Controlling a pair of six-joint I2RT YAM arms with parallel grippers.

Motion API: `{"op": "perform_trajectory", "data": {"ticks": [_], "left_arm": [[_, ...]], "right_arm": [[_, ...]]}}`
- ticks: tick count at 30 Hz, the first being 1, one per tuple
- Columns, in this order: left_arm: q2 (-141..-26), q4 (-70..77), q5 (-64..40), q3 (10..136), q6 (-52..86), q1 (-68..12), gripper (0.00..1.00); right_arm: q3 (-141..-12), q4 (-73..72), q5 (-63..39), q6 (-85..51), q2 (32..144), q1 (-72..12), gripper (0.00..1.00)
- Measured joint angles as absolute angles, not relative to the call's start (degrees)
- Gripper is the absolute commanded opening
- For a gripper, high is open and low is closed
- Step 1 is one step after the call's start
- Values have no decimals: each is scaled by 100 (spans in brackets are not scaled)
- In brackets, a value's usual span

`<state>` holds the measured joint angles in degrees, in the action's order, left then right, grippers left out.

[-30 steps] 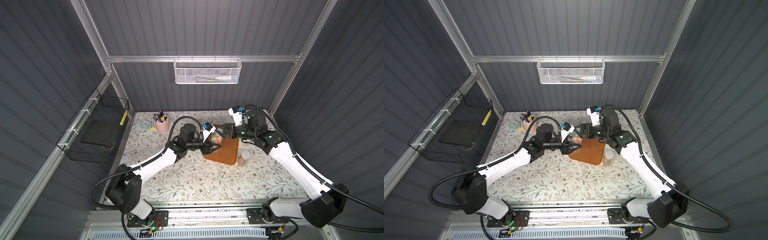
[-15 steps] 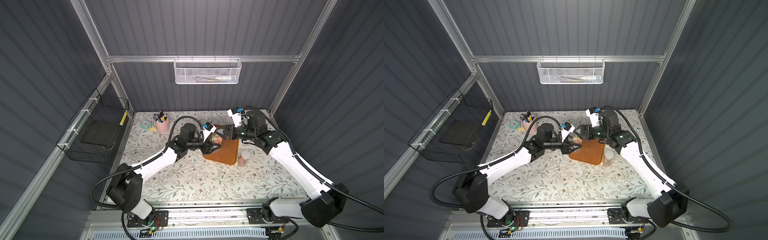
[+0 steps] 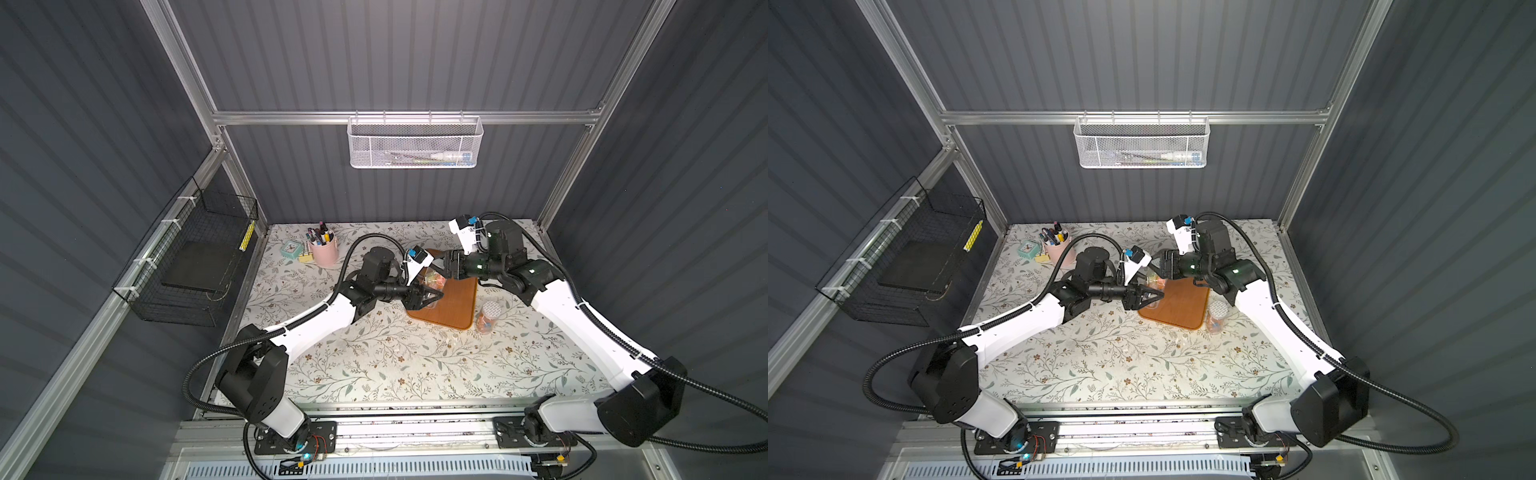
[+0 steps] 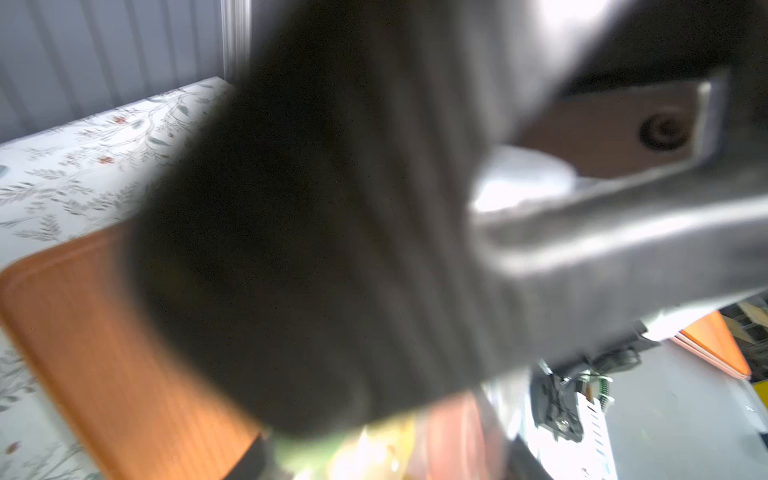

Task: Pour the candies out of the jar
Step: Unscrew the lid from the jar.

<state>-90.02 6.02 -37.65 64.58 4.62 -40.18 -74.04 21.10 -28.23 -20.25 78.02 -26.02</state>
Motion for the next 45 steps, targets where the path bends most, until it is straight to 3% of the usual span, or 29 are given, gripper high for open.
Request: {"op": "perform_trajectory", "data": {"ticks": [13, 16, 18, 22, 31, 45], "left_arm": [[-8969, 742, -5175, 6598, 541, -3927, 0], [-8952, 766, -5240, 6598, 563, -3927, 0], [-8947, 733, -5170, 6598, 519, -3929, 0], [-8945, 502, -4639, 6604, 338, -3983, 0], [-8930, 158, -3522, 6604, 187, -4018, 0], [-8930, -8, -3011, 6604, 176, -4040, 0]], "right_arm": [[-7389, 1887, -5188, -947, 7710, -2117, 49], [-7389, 1844, -5323, -882, 7710, -2106, 62], [-7395, 1874, -5288, -891, 7710, -2110, 75], [-7430, 1909, -4886, -1013, 7708, -2191, 78], [-7426, 2115, -3728, -1245, 7607, -2252, 76], [-7518, 2421, -2738, -1271, 7675, -2576, 75]]}}
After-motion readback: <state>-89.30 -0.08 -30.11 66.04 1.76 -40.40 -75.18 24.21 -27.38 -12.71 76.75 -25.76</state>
